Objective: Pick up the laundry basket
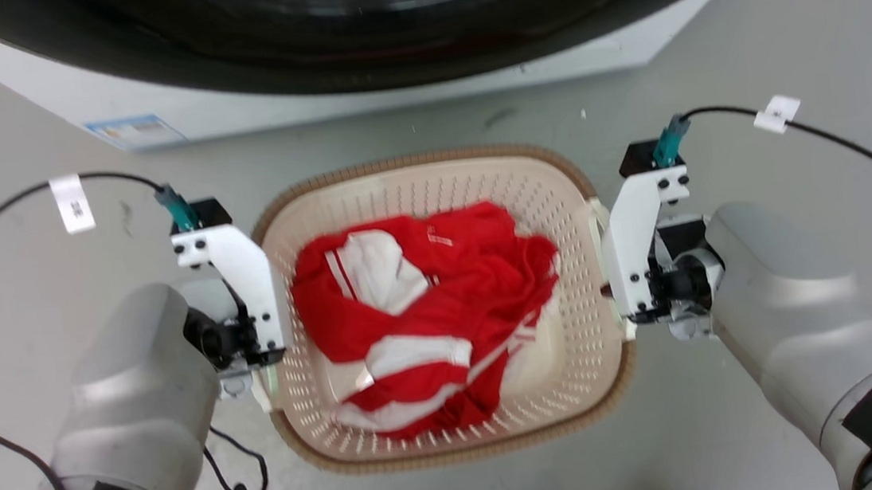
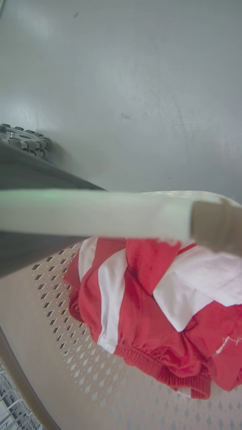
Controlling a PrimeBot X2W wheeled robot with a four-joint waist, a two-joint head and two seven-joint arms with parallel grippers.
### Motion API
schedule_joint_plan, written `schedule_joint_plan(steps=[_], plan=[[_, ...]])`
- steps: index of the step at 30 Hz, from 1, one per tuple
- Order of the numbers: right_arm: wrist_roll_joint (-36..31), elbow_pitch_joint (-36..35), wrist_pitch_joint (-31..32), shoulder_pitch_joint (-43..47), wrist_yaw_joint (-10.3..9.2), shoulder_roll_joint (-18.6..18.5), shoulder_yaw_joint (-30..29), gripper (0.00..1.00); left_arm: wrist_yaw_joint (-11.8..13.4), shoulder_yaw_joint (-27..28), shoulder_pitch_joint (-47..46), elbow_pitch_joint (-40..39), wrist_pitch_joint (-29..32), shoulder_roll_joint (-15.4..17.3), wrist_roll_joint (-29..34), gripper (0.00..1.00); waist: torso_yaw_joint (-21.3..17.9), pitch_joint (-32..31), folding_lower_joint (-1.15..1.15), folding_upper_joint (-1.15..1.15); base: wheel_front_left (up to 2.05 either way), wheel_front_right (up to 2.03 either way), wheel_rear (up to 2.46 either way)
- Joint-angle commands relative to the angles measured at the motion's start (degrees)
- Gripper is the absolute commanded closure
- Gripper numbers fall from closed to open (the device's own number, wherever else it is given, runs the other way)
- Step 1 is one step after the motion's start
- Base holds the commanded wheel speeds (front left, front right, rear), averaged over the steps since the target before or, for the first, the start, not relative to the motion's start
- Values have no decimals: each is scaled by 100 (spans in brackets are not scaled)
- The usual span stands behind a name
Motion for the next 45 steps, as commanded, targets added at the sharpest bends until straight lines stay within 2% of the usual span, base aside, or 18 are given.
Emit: schedule_joint_plan(steps=[1,13,31,45], plan=[[39,-18,21,95,16,97,26,100,-31,10,67,-50,28,-160,-60,100,71,-304,0,0,0,0,0],[264,12,600,545,16,100,162,100,-38,-78,540,80,624,-221,-438,100,129,-1407,0,0,0,0,0],[256,49,1277,1372,16,67,184,100,-49,-137,1411,230,1011,-416,-793,100,124,-2817,0,0,0,0,0],[-27,50,1551,1793,16,47,-145,100,-51,-217,1828,254,1100,-535,-950,100,146,-3251,0,0,0,0,0]])
